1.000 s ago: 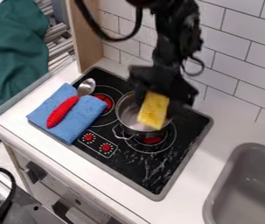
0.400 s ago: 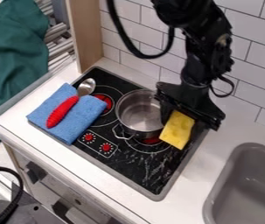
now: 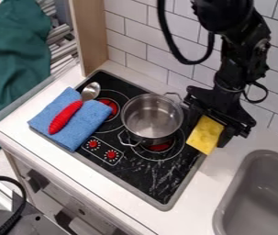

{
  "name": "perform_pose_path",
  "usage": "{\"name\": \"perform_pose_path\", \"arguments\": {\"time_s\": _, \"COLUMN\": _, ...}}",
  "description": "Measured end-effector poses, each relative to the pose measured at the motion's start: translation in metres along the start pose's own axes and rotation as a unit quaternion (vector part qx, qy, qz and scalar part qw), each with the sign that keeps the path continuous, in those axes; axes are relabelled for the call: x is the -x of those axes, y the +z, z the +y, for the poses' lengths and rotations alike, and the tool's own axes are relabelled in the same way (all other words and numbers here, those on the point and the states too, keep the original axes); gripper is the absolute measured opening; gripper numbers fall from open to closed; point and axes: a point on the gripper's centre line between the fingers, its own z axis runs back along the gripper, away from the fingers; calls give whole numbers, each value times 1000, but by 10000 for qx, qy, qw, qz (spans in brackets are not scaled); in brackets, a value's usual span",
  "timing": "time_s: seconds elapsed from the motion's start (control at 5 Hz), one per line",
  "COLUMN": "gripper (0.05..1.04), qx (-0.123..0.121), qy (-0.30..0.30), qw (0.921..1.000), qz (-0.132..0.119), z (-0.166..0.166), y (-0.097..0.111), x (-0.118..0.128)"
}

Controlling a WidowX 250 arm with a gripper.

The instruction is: Take the cheese out of the pot and put it to the right side of the burner

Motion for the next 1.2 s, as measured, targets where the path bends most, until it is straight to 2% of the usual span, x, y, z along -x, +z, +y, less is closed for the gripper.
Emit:
{"name": "perform_pose_path", "arguments": {"time_s": 0.2, "gripper": 726, "qx": 107, "qy": 316, "qw": 9994, "qz": 15, "z": 3, "y": -17, "x": -11}}
{"name": "perform_pose_path", "arguments": {"time_s": 0.4, "gripper": 726, "qx": 88, "qy": 567, "qw": 9983, "qz": -5, "z": 20, "y": -26, "x": -19}}
{"name": "perform_pose_path", "arguments": {"time_s": 0.6, "gripper": 726, "qx": 73, "qy": 722, "qw": 9974, "qz": 11, "z": 40, "y": -32, "x": -26}}
{"name": "perform_pose_path", "arguments": {"time_s": 0.8, "gripper": 726, "qx": 90, "qy": 653, "qw": 9978, "qz": 16, "z": 45, "y": -36, "x": -33}}
{"name": "perform_pose_path", "arguments": {"time_s": 1.0, "gripper": 792, "qx": 169, "qy": 566, "qw": 9983, "qz": -15, "z": 43, "y": -36, "x": -34}}
{"name": "perform_pose_path", "arguments": {"time_s": 1.2, "gripper": 1007, "qx": 177, "qy": 341, "qw": 9993, "qz": -5, "z": 39, "y": -35, "x": -32}}
